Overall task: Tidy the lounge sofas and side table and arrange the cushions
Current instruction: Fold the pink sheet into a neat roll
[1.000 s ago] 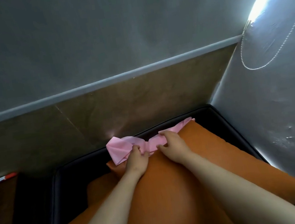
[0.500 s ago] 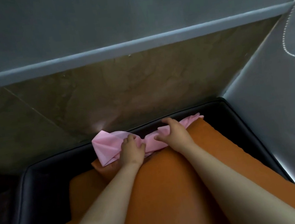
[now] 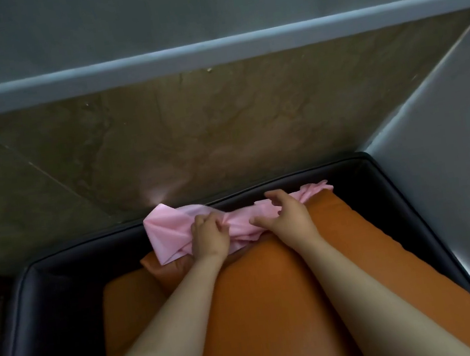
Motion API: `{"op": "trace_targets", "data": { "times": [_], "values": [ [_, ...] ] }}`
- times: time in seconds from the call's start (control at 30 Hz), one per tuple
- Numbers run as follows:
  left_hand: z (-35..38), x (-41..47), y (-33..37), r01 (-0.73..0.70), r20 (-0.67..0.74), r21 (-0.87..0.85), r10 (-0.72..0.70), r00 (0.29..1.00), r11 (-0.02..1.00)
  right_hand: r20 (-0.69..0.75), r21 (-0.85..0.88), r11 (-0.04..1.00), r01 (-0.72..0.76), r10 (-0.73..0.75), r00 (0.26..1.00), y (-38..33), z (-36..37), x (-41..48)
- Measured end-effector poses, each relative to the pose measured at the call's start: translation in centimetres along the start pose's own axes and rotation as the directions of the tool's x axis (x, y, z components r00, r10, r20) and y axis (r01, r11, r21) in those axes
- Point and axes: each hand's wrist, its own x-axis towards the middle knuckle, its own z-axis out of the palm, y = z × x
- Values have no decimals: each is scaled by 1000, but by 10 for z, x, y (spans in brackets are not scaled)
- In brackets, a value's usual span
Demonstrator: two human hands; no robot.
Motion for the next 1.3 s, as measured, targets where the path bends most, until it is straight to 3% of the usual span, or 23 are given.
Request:
{"op": "trace_targets", "data": {
  "times": [0.07, 0.17, 0.27, 0.43, 0.67, 0.93, 1.13, 1.3],
  "values": [
    [-6, -2, 7, 27, -10, -265, -30, 999, 964, 12, -26, 999, 28, -28, 1000, -1, -1, -2],
    [-17, -16, 24, 115, 71, -617, -90, 993, 778, 32, 6, 998, 63, -63, 998, -5, -5, -8],
    [-29, -43, 39, 145, 119, -772, -83, 989, 619, 36, 67, 993, 94, -97, 995, -8, -9, -19],
    [-49, -84, 52, 126, 125, -850, -36, 992, 511, 105, 27, 985, 173, -175, 979, -10, -15, -39],
    [-65, -122, 36, 170, 151, -893, -77, 986, 418, 245, -78, 968, 239, -213, 946, -25, -22, -76],
    [-91, -168, 33, 140, 141, -938, -19, 990, 317, 109, 51, 945, 323, -327, 939, -43, -16, -124],
    [-114, -200, 27, 83, 73, -937, -40, 997, 339, -3, 283, 912, 298, -309, 951, -60, -9, -169],
    [-145, -225, 15, -27, 7, -871, 67, 998, 490, -58, 411, 872, 266, -266, 962, -77, -7, -206]
  ]
}}
